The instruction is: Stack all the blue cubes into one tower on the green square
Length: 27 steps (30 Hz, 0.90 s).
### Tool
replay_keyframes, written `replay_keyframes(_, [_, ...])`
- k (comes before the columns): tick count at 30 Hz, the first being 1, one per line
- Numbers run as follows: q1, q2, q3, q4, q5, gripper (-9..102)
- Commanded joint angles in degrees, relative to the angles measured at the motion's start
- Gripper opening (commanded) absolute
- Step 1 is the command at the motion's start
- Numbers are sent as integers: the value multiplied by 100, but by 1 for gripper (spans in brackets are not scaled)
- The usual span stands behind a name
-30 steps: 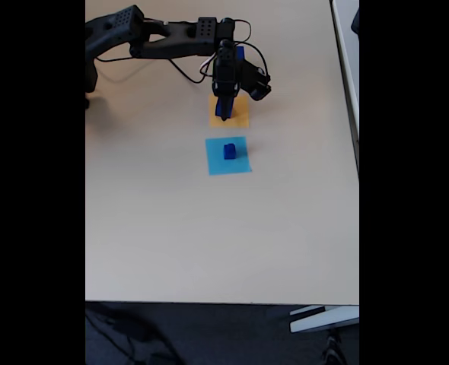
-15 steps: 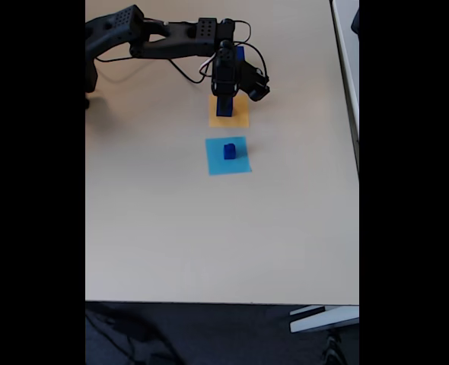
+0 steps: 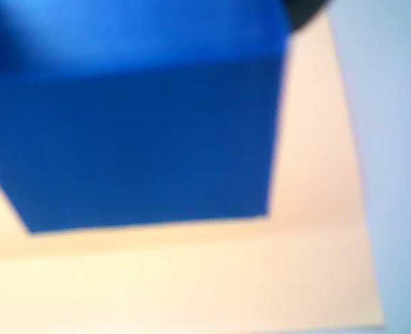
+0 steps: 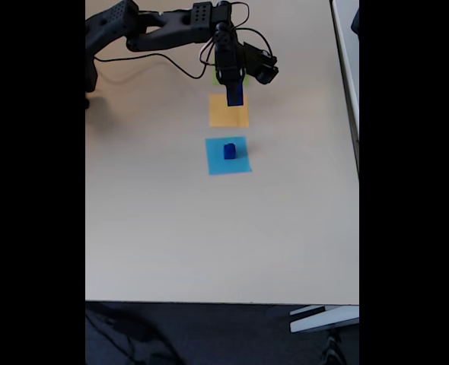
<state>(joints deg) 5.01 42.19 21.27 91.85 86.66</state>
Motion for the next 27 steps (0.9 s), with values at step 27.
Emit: replay_keyframes(27, [-1529,712,-536,-26,2065,0])
